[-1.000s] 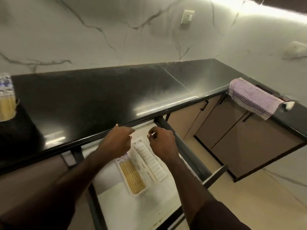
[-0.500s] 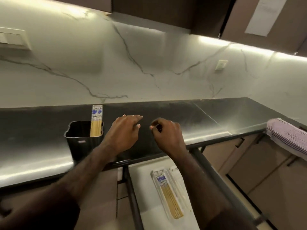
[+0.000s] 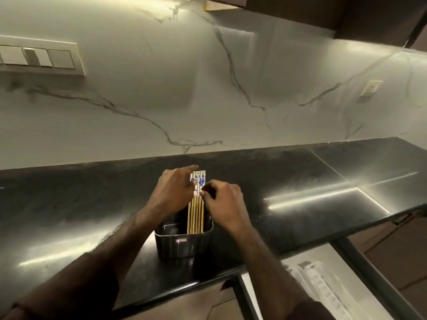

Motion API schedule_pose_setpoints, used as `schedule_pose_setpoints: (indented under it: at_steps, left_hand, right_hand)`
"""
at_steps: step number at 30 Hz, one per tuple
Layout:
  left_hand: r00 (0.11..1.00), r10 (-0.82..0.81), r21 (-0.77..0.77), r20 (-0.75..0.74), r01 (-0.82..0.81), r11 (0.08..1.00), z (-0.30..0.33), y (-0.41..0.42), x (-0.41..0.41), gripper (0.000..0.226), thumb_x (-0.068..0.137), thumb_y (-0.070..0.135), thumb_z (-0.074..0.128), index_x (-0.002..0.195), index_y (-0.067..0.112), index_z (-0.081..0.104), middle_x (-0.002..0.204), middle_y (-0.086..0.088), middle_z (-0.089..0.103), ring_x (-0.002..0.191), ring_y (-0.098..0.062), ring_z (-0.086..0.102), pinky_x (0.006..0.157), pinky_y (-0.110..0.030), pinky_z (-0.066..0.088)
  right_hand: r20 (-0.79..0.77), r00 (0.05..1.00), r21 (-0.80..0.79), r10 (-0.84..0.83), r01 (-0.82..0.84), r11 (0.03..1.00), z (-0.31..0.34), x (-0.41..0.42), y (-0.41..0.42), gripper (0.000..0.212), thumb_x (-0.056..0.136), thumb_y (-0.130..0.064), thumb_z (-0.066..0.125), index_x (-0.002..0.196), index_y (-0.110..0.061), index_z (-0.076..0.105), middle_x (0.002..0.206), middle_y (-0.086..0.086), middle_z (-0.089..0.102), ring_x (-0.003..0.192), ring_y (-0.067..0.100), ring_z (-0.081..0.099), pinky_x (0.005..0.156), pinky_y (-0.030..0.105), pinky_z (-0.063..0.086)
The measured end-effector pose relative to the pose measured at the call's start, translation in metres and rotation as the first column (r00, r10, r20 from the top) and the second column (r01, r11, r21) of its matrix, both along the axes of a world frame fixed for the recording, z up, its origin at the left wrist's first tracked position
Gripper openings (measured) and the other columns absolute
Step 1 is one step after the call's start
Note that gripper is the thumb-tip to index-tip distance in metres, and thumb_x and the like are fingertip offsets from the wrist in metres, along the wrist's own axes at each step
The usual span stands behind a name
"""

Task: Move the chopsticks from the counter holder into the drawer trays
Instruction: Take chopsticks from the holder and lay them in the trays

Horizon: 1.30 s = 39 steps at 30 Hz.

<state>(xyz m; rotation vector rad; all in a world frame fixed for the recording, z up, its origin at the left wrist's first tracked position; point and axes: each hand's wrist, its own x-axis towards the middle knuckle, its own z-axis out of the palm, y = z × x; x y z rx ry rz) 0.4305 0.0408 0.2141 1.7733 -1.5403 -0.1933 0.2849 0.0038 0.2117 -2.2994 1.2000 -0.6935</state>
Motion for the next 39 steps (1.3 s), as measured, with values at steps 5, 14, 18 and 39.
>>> schedule_pose_setpoints:
  at_steps: [5,14,18,39]
  left_hand:
    - [0.994,0.007,0.057,-0.110,0.000,0.998,-0.031,-0.041,0.031,0.050,0.088,0.012,0.065,0.136,0.018,0.052,0.126,-0.011,0.065,0.106,-0.009,0.059,0.081,-0.011,0.042]
    - [0.894,-0.051,0.062,-0.446,0.088,0.994,-0.061,-0.070,0.043,0.042,0.084,0.011,0.072,0.125,0.017,0.063,0.113,-0.004,0.072,0.096,0.001,0.067,0.077,-0.009,0.053]
    - [0.841,-0.054,0.039,-0.539,0.089,0.995,-0.063,-0.074,0.040,0.037,0.079,0.009,0.077,0.114,0.017,0.070,0.095,-0.003,0.076,0.082,-0.004,0.072,0.076,-0.025,0.060]
    - [0.869,-0.310,-0.339,-0.385,0.179,0.924,0.067,-0.036,-0.006,0.036,0.074,0.007,0.081,0.106,0.019,0.074,0.088,0.004,0.075,0.077,-0.004,0.073,0.071,-0.020,0.058]
  right_hand:
    - [-0.065,0.995,0.086,-0.070,0.075,0.993,-0.027,0.027,-0.019,0.019,0.092,-0.027,0.063,0.109,-0.021,0.068,0.098,-0.005,0.070,0.079,0.001,0.062,0.070,0.015,0.050]
    - [-0.109,0.988,0.168,-0.113,0.131,0.977,-0.048,0.044,-0.035,0.021,0.093,-0.023,0.062,0.113,-0.021,0.066,0.095,-0.007,0.068,0.078,0.003,0.063,0.069,0.018,0.053]
    - [-0.118,0.986,0.187,-0.120,0.141,0.972,-0.053,0.045,-0.034,0.023,0.093,-0.023,0.060,0.116,-0.021,0.064,0.097,-0.006,0.068,0.079,0.002,0.062,0.066,0.015,0.050]
    - [0.446,0.891,0.300,-0.089,-0.056,0.952,-0.012,-0.006,-0.009,0.017,0.091,-0.017,0.065,0.107,-0.014,0.070,0.096,0.001,0.074,0.090,0.013,0.071,0.085,0.043,0.058]
